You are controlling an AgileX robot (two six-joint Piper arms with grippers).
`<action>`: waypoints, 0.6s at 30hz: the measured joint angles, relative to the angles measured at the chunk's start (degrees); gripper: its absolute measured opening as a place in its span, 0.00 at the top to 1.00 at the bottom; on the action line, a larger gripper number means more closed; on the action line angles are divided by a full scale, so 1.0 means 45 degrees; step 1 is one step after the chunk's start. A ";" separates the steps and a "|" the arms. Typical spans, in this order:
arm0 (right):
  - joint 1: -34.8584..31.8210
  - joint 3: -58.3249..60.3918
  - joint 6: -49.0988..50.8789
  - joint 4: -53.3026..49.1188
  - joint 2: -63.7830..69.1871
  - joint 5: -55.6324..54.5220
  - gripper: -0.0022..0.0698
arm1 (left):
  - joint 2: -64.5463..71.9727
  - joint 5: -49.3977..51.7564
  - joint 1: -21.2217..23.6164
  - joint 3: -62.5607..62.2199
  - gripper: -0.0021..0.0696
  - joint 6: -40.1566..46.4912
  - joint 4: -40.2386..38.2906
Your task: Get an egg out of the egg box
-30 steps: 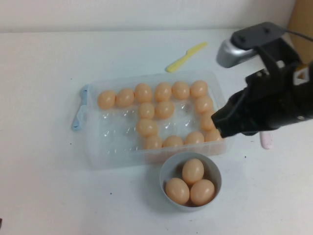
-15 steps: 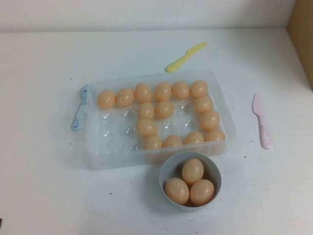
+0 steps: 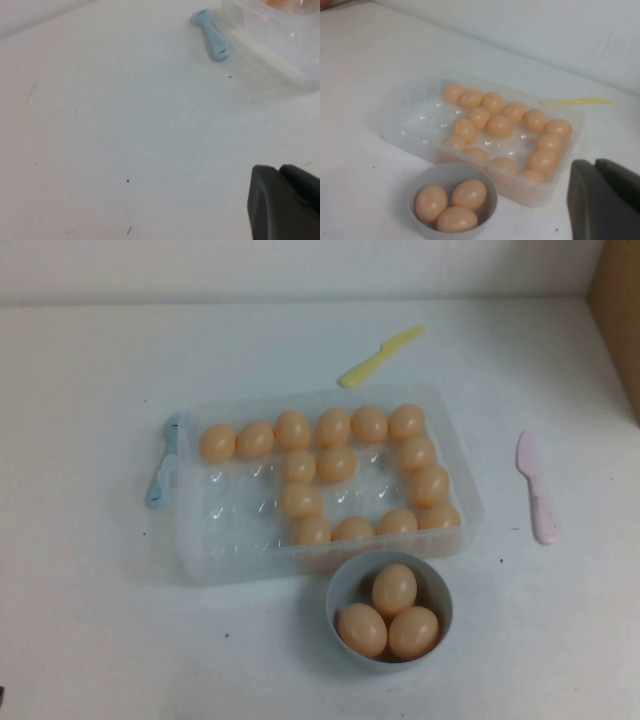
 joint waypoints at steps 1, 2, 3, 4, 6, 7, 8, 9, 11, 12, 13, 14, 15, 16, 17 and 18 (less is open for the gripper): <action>0.0000 0.0000 0.0000 -0.0040 0.0000 0.0144 0.99 | 0.0000 0.0000 0.0000 0.0000 0.98 0.0000 0.0000; 0.0000 0.0000 0.0000 -0.0095 0.0000 0.0273 0.99 | 0.0000 0.0000 0.0000 0.0000 0.98 0.0000 0.0000; 0.0000 0.0000 0.0000 -0.0188 -0.0006 0.0431 0.99 | 0.0000 0.0000 0.0000 0.0000 0.98 0.0000 0.0000; 0.0000 0.0000 0.0000 -0.0215 -0.0006 0.0532 0.99 | 0.0000 0.0000 0.0000 0.0000 0.98 0.0000 0.0000; 0.0000 0.0000 0.0000 -0.0310 -0.0006 0.0628 0.99 | 0.0000 0.0000 0.0000 0.0000 0.98 0.0000 0.0000; 0.0000 0.0008 0.0000 -0.0376 -0.0006 0.0663 0.99 | 0.0000 0.0000 0.0000 0.0000 0.98 0.0000 0.0000; 0.0000 0.0034 0.0000 -0.0419 -0.0006 0.0663 0.99 | 0.0000 0.0000 0.0000 0.0000 0.98 0.0000 0.0000; 0.0000 0.0061 0.0021 -0.0445 -0.0006 0.0663 0.99 | 0.0000 0.0000 0.0000 0.0000 0.98 0.0000 0.0000; 0.0000 0.0178 0.0045 -0.0496 -0.0006 0.0663 0.99 | 0.0000 0.0000 0.0000 0.0000 0.98 0.0000 0.0000; 0.0000 0.0244 0.0045 -0.0496 -0.0006 0.0663 0.99 | 0.0000 0.0000 0.0000 0.0000 0.98 0.0000 0.0000; 0.0000 0.0308 0.0045 -0.0500 -0.0006 0.0663 0.99 | 0.0000 0.0000 0.0000 0.0000 0.98 0.0000 0.0000; 0.0000 0.0389 0.0045 -0.0500 -0.0006 0.0596 0.99 | 0.0000 0.0000 0.0000 0.0000 0.98 0.0000 0.0000; 0.0000 0.0644 0.0066 -0.0500 -0.0028 0.0250 0.99 | 0.0000 0.0000 0.0000 0.0000 0.98 0.0000 0.0000; 0.0000 0.0853 0.0097 -0.0523 -0.0052 -0.0050 0.99 | 0.0000 0.0000 0.0000 0.0000 0.98 0.0000 0.0000; 0.0000 0.1180 0.0097 -0.0546 -0.0080 -0.0521 0.99 | 0.0000 0.0000 0.0000 0.0000 0.98 0.0000 0.0000; -0.0024 0.1567 0.0146 -0.0635 -0.0144 -0.1083 0.99 | 0.0000 0.0000 0.0000 0.0000 0.98 0.0000 0.0000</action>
